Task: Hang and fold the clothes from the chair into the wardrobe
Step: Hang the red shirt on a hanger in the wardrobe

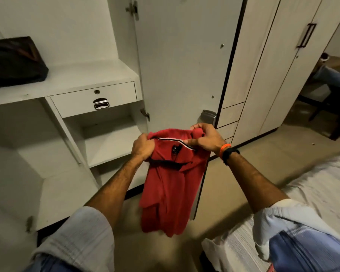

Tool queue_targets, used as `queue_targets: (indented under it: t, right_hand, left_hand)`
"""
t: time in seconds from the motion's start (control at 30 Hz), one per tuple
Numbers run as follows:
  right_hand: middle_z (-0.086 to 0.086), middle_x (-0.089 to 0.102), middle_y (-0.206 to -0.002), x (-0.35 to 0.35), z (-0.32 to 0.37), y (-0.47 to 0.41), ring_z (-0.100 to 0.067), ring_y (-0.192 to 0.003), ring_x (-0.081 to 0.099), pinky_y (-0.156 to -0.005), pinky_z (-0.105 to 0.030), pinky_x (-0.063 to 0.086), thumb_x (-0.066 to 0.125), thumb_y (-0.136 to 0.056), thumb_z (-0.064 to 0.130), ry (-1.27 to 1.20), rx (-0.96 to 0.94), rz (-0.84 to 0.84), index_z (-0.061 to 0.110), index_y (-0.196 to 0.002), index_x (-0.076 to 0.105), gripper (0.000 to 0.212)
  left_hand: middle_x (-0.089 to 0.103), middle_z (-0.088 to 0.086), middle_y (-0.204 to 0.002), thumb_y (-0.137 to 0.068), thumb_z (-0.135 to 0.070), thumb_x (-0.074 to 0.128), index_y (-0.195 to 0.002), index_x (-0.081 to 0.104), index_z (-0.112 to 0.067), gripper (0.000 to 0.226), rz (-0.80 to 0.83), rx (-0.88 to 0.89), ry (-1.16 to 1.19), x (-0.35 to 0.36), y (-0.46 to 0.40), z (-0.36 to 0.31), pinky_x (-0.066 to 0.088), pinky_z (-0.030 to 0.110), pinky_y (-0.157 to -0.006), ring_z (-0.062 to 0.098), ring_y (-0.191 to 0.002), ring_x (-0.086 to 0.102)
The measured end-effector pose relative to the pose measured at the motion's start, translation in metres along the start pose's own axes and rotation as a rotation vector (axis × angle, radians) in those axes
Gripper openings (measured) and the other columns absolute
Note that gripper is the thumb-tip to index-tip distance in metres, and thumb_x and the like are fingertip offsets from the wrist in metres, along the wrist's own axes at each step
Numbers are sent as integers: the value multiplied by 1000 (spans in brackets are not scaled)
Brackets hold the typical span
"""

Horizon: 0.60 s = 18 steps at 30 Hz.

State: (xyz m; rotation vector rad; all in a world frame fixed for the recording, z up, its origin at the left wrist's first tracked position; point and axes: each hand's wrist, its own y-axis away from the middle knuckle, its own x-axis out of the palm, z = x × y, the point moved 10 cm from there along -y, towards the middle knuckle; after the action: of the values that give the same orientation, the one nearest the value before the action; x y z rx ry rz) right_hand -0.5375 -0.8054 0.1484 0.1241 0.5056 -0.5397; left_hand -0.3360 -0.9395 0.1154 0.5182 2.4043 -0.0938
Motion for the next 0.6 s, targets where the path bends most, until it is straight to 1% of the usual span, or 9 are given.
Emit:
queue_targets:
  t: [0.07, 0.13, 0.2, 0.23, 0.3, 0.4, 0.47, 0.53, 0.6]
  right_hand:
    - [-4, 67, -91, 4, -11, -5, -18, -80, 62, -71, -26, 51, 87, -70, 24, 181, -9, -37, 21, -104, 66, 41]
    - [-6, 70, -92, 11, -17, -8, -20, -82, 64, -75, -26, 51, 83, -71, 24, 329, -24, -52, 24, -105, 68, 37]
    - [-7, 73, -94, 24, -25, -11, -24, -89, 68, -84, -32, 55, 82, -70, 27, 418, 0, -20, 27, -101, 70, 33]
    - [-7, 74, -95, 31, -29, -12, -25, -91, 69, -87, -35, 56, 84, -70, 31, 454, 20, 4, 27, -100, 70, 33]
    - [-5, 74, -96, 45, -36, -13, -23, -93, 69, -88, -33, 55, 86, -69, 42, 493, 54, 58, 24, -102, 71, 40]
    - [0, 71, -96, 67, -45, -7, -18, -93, 64, -82, -27, 49, 83, -71, 50, 465, 81, 156, 19, -102, 71, 45]
    - [3, 70, -94, 88, -52, 1, -14, -91, 62, -80, -25, 46, 80, -77, 46, 361, 100, 250, 19, -96, 73, 34]
    - [3, 73, -92, 107, -55, 8, -15, -94, 65, -85, -27, 49, 80, -79, 42, 220, 103, 310, 18, -93, 73, 29]
    - [3, 75, -91, 123, -52, 11, -17, -96, 68, -92, -32, 52, 82, -75, 45, 104, 101, 333, 19, -99, 70, 37]
  left_hand:
    - [65, 11, -119, -96, -29, 53, -114, 62, -13, 26, -83, 31, 53, -13, 5, -11, 45, 34, -89, 32, -110, 59]
    - [67, 7, -114, -96, -38, 55, -109, 64, -18, 25, -129, 106, 23, -20, 11, -26, 45, 33, -86, 29, -106, 60]
    - [69, 7, -107, -95, -43, 55, -99, 63, -22, 22, -164, 180, -46, -24, 15, -36, 45, 35, -81, 31, -101, 62]
    - [70, 7, -105, -95, -44, 54, -94, 61, -25, 21, -173, 209, -79, -25, 17, -40, 45, 35, -80, 32, -100, 62]
    - [69, 8, -102, -96, -44, 52, -85, 53, -30, 18, -185, 232, -105, -29, 21, -41, 45, 36, -79, 32, -97, 61]
    - [68, 7, -96, -98, -41, 51, -81, 52, -29, 20, -224, 236, 1, -41, 27, -39, 45, 37, -79, 30, -94, 61]
    - [64, 2, -87, -99, -37, 52, -79, 53, -27, 22, -224, 220, 69, -50, 29, -33, 42, 33, -73, 26, -89, 61]
    - [58, -2, -80, -99, -33, 52, -74, 51, -27, 26, -208, 213, 99, -58, 30, -27, 37, 29, -69, 20, -81, 56]
    - [60, -1, -83, -100, -31, 52, -75, 51, -26, 25, -196, 205, 110, -63, 30, -21, 36, 27, -65, 16, -78, 53]
